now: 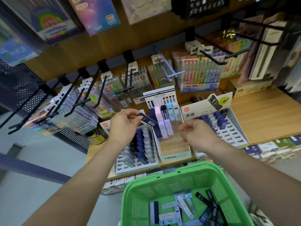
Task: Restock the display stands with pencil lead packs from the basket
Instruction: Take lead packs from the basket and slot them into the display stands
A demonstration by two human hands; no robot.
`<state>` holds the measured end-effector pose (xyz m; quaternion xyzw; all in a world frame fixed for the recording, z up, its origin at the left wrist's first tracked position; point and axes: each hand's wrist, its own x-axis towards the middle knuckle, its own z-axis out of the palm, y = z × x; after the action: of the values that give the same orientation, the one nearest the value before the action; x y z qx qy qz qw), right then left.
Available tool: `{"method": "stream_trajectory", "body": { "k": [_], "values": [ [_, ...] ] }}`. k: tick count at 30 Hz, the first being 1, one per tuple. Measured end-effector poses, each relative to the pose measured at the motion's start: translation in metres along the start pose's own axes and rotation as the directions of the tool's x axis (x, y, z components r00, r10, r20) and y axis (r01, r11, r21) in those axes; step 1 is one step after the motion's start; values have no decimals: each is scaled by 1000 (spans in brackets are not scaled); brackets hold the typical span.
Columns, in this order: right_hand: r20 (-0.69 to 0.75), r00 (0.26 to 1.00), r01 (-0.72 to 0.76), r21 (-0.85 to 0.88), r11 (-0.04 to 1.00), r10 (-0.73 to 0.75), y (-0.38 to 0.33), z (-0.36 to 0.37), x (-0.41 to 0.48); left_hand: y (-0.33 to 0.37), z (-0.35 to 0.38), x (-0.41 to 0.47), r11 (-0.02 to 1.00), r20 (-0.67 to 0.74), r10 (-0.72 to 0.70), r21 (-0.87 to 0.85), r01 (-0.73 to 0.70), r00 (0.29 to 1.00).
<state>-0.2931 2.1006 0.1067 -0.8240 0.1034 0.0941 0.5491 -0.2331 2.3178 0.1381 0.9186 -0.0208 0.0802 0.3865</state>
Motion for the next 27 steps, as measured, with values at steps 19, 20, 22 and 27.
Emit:
{"method": "stream_trajectory", "body": {
  "k": [19,20,22,27],
  "values": [
    [137,981,-114,-147,983,134,45,27,23,-27,49,18,735,352,346,475,-484,870],
    [137,982,-113,-144,983,133,46,27,23,-26,49,19,715,377,349,485,-504,858],
    [147,980,-115,-134,984,135,46,27,22,-25,47,22,692,412,352,491,-530,841],
    [166,975,-118,-166,979,146,48,26,22,-32,55,21,699,414,318,506,-506,853]
  ]
}}
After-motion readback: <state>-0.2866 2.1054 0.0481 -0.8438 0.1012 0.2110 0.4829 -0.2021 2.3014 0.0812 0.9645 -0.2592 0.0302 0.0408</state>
